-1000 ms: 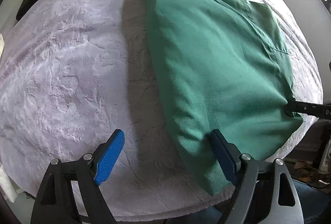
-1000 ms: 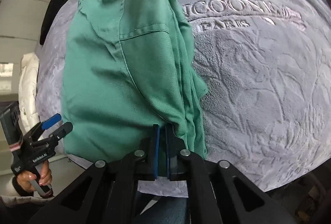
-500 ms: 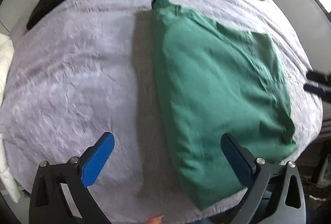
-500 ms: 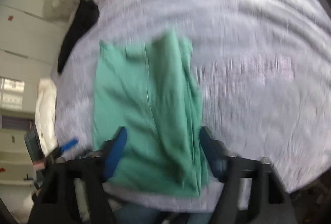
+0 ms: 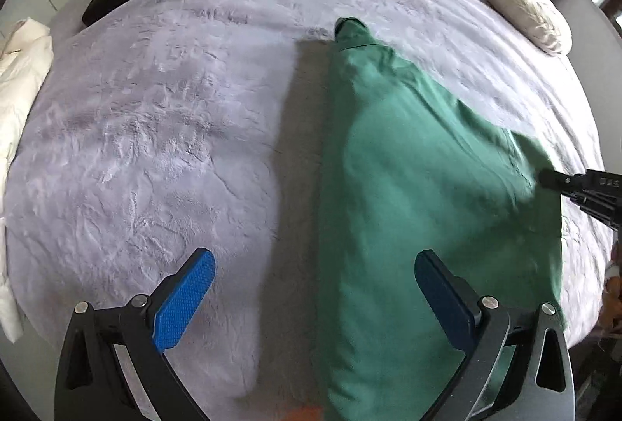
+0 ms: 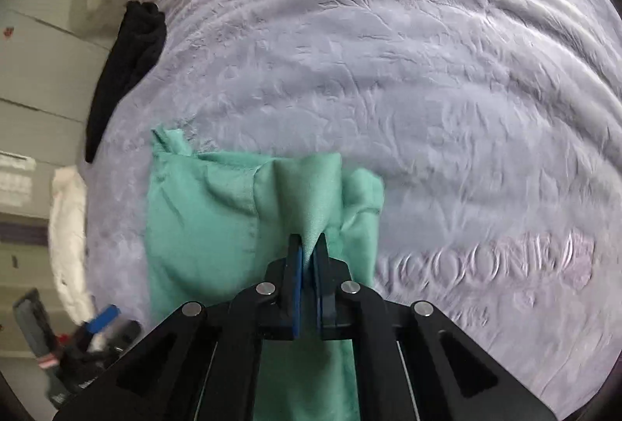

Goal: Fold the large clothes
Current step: 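Press and smooth the folded jacket with the closed right tool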

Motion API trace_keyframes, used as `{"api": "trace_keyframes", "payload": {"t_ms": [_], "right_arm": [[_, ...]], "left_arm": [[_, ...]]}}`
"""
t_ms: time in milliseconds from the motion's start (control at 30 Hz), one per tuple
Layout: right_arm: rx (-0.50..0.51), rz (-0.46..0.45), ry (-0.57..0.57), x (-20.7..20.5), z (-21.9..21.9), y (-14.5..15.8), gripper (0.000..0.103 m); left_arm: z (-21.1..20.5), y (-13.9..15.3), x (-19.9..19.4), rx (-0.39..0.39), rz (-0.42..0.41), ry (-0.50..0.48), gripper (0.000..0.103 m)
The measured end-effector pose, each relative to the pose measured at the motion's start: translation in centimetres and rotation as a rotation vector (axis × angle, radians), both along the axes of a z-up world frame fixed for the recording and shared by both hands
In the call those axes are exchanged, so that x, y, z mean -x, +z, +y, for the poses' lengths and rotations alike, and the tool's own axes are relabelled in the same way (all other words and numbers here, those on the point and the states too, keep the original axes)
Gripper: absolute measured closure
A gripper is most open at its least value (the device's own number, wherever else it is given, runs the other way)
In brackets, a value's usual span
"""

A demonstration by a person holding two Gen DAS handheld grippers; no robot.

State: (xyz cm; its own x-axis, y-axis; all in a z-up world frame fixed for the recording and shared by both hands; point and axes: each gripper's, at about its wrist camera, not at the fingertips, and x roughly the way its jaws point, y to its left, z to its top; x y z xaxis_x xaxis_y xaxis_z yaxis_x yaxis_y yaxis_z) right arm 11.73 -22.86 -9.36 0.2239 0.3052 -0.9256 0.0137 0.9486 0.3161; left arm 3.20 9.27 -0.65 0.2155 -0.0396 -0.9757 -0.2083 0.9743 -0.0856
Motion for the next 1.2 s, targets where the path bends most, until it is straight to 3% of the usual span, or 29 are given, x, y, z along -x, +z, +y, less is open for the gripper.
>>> {"api": "trace_keyframes", "payload": {"t_ms": [100, 167, 233, 433, 567, 700, 800, 900, 1000, 1200], "right_arm": [[0.024, 0.056, -0.038, -1.9, -1.7, -3.4, 0.098], [-0.014, 0.092, -0.074, -2.4, -2.6, -4.7, 0.098], [-0.059, 0.093, -0.086, -2.3, -3.2, -4.2, 0.098], [-0.037, 0.039, -0.062, 0.5, -3.6, 0.7, 0.098], [-0.103, 0.032, 0.066, 5.2, -1.0, 3.3, 0.098], [-0.048, 0.096, 0.179, 9.8, 1.5, 2.1, 0.098], [0.051, 0.139, 0.176, 12.1, 0.7, -0.4, 0.099], [-0.005, 0.176, 0.1, 13.0, -1.6, -2.4, 0.103], [-0.058, 0.18, 0.049, 13.1, -2.5, -2.6, 0.103], [-0.015, 0.177, 0.041, 13.9, -3.4, -1.0, 0.103]], "left_arm": [[-0.5, -0.7, -0.3, -0.038, 0.031, -0.003, 0.0], [-0.9, -1.0, -0.5, -0.059, 0.044, -0.022, 0.0], [-1.3, -1.0, -0.3, -0.051, 0.056, -0.042, 0.0], [-1.8, -1.1, 0.4, -0.032, 0.084, -0.084, 0.0], [-2.1, -1.3, 1.0, -0.034, 0.108, -0.104, 0.0], [-2.2, -1.2, 1.8, -0.051, 0.114, -0.096, 0.0], [-2.3, -1.1, 2.2, -0.048, 0.11, -0.1, 0.0], [-2.5, -0.9, 2.6, -0.065, 0.11, -0.12, 0.0], [-2.5, -0.6, 3.0, -0.073, 0.109, -0.133, 0.0], [-2.6, -0.1, 3.7, -0.077, 0.11, -0.145, 0.0]]}}
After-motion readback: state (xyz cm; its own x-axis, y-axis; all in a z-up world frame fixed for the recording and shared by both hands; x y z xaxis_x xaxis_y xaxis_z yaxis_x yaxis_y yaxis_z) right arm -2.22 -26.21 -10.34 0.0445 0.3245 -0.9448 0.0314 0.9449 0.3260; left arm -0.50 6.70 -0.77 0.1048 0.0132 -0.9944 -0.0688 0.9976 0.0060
